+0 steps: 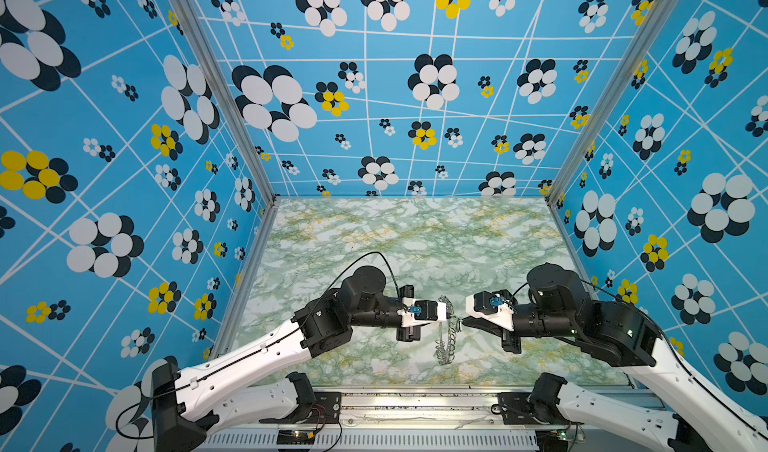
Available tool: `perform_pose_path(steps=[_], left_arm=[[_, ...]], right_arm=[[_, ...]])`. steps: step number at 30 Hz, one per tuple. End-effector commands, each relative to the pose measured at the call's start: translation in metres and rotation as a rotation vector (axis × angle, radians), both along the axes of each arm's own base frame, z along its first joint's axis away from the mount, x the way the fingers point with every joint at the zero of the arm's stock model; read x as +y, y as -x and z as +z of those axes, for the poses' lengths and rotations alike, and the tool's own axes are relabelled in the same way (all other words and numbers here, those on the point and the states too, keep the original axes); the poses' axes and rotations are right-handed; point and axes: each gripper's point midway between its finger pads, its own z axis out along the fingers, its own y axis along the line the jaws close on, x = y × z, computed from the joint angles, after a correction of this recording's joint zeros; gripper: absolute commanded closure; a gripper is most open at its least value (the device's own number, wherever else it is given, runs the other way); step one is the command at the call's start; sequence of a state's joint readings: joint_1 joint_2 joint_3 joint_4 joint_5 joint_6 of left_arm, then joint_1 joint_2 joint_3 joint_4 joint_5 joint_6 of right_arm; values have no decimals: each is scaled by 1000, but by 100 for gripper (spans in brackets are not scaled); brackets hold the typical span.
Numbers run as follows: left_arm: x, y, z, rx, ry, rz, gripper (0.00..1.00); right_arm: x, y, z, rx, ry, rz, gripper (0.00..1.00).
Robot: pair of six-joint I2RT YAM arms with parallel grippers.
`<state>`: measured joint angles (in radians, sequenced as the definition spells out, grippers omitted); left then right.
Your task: Put the keys on the keyring
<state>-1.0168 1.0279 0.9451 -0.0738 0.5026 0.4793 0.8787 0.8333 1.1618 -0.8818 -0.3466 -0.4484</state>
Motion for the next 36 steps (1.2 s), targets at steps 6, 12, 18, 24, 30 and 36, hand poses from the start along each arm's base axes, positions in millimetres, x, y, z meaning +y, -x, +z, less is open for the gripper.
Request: perform_pose_path(steps=[6, 12, 18, 24, 30, 36], left_arm=[[4, 6, 21, -25, 70, -22, 100], [3, 5, 21, -25, 67, -20, 100], [3, 5, 21, -24, 67, -21, 100], [4, 5, 20, -24, 66, -22, 100], [3, 5, 20, -25, 66, -19, 100], [3, 5, 20, -22, 64, -21, 100]], right_arm=[[3, -6, 3, -9, -14, -26, 100], [4, -3, 7, -6, -36, -8, 100], [5, -1, 9, -5, -48, 2, 100], [7, -1, 11, -5, -58, 8, 100], [7, 3, 13, 1, -66, 26, 100], [8, 5, 15, 3, -74, 39, 100]])
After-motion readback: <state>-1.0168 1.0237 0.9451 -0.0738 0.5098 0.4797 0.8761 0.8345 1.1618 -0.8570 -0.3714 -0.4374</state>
